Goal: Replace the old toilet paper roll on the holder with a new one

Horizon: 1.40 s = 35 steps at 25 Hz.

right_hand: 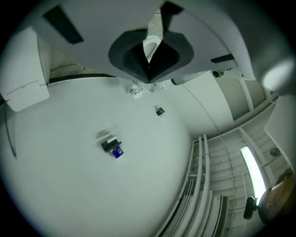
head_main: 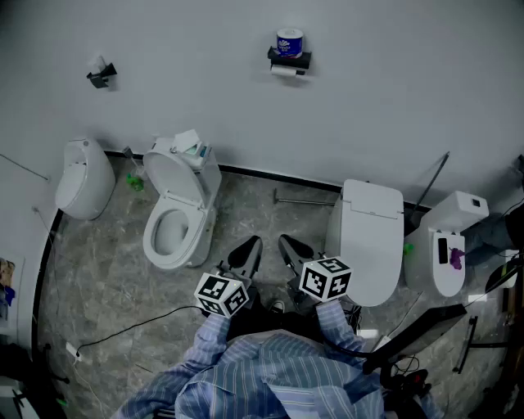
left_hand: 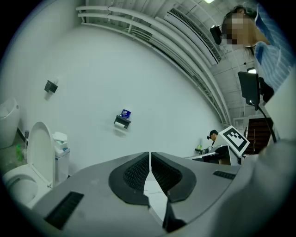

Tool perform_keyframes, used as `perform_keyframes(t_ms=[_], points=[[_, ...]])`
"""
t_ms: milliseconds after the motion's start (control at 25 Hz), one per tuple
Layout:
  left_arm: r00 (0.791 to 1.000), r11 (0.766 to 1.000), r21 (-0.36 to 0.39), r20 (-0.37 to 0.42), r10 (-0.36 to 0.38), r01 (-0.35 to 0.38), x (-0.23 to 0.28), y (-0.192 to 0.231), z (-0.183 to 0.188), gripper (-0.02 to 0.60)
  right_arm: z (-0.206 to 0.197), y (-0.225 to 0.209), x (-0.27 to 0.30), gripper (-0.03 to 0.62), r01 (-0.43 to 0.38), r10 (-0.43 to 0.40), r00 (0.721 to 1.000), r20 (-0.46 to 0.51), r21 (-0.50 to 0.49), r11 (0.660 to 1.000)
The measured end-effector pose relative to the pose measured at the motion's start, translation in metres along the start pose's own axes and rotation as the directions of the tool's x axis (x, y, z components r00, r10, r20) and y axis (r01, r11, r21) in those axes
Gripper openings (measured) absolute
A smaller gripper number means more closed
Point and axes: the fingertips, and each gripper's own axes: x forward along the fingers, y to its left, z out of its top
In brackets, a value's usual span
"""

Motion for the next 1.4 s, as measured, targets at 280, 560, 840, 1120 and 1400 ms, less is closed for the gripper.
perform_keyframes(t_ms=[280, 560, 840, 1120, 1400], points=[[1.0, 1.0, -0.007, 0.019, -0.012, 0.012, -0.001, 0.006, 0.007, 0.008, 0.004, -0.002, 0.001, 0.003, 0.022, -0.022, 1.0, 0.013, -0.002, 1.0], [0.999, 0.997, 0.065, 0.005, -0.042, 0.042, 0.005, 0.0, 0.007, 0.007, 0.028, -0.009, -0.008, 0.003, 0.012, -0.018, 0.989, 0.149, 0.04, 0.999], [0.998, 0.995, 0.083, 0.0, -0.063, 0.063, 0.019, -0.001, 0.012, 0.008, 0.035, -0.013, -0.003, 0.003, -0.006, 0.001, 0.989, 0.147, 0.036, 0.999], [0.997, 0.995, 0.068, -0.02, -0.078, 0.079, 0.03, 0.009, 0.011, 0.006, 0.035, -0.019, 0.01, 0.003, -0.003, -0.002, 0.992, 0.123, 0.037, 0.999], [0.995, 0.993, 0.059, -0.039, -0.096, 0.098, 0.046, 0.023, 0.011, 0.008, 0.039, -0.029, 0.029, 0.003, 0.005, -0.01, 0.995, 0.101, 0.055, 0.998]])
